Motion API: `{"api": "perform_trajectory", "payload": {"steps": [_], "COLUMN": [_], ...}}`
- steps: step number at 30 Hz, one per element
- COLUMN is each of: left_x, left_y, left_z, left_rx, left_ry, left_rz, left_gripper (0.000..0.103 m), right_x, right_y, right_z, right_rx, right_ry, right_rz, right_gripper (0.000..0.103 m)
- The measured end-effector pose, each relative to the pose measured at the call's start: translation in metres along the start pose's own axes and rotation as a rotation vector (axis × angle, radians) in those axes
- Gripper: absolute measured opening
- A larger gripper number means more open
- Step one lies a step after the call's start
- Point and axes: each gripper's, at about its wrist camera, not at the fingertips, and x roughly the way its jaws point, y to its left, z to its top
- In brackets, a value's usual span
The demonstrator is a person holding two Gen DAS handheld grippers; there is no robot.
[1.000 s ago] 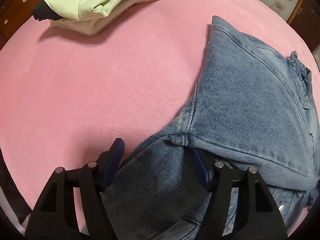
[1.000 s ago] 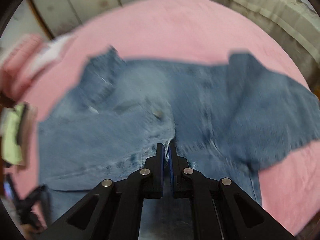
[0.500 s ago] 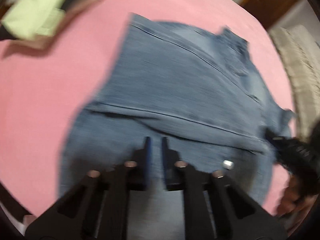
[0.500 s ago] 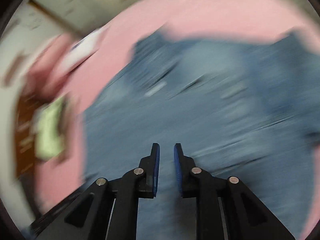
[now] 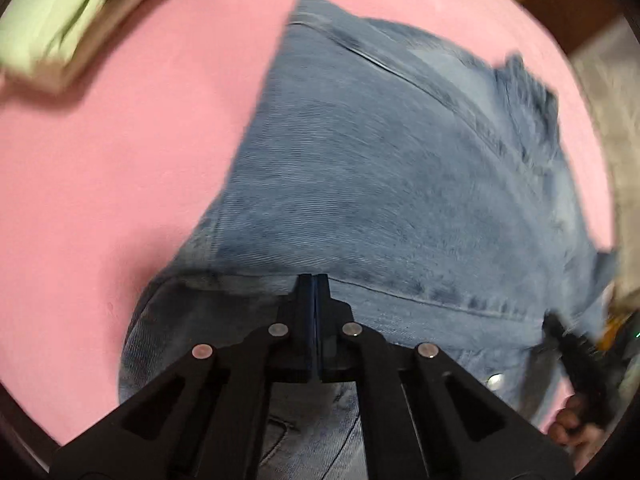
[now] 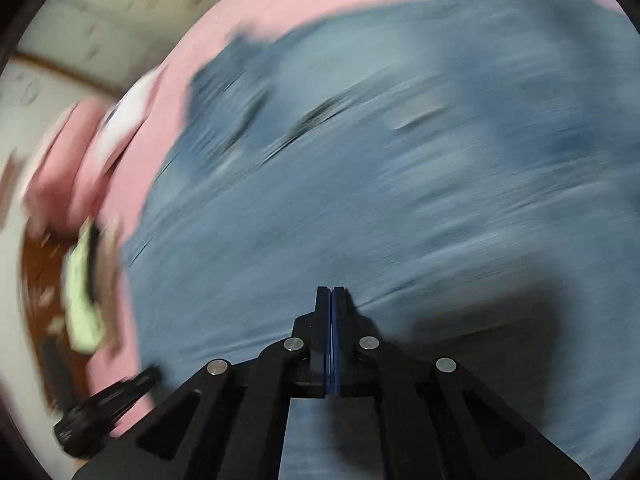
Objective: Fold large clothes
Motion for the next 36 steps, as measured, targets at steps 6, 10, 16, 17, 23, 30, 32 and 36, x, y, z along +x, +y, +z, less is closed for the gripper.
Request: {"api": "perform_trajectory", "payload": {"steps": [6, 10, 16, 17, 23, 30, 32, 36], "left_x": [-0.005, -0.016, 0.016, 0.020, 0.050, 0.047, 0.048, 0.059], "left_y": [-0.007, -0.049, -0.099, -0.103, -0.106, -0.053, -0.041, -0.021], "left_z": [-0.006, -0.016, 0.005, 0.011, 0.062, 0.115, 0.128, 0.149], "left_rx": [0.024, 0.152, 0.272, 0.275, 0.245, 0.243, 0.255, 0.239], "left_ry": [-0.012, 0.001, 0.071, 0.058, -0.042, -0.198, -0.255, -0.233], "left_rz": [0.076, -0.084, -0.114, -0.107, -0.026, 0.140, 0.244, 0.283], "left_gripper": [0.000, 0.000, 0.000, 0.000, 0.000, 0.000, 0.000, 0.000], "right_x": [-0.017, -0.002, 0.083, 0.093, 0.144, 0.133, 0.125, 0.131], "right_y": [-0.004, 0.033, 0.127, 0.138, 0.161, 0.090, 0.060, 0.074], "right_z": [0.005, 0.000, -0.026, -0.027, 0.027, 0.119, 0.133, 0.136], "right_rx": [-0.101, -0.123, -0.196, -0.214, -0.143, -0.063, -0.014, -0.128], "right_ry": [-0.105, -0.048, 0.237, 0.245, 0.180, -0.025, -0.043, -0.044], "right_rz": [-0.237, 0.075, 0.347, 0.349, 0.308, 0.077, 0.091, 0.065], "right_gripper": [0.000, 0.000, 0.000, 0.000, 0.000, 0.000, 0.000, 0.000]}}
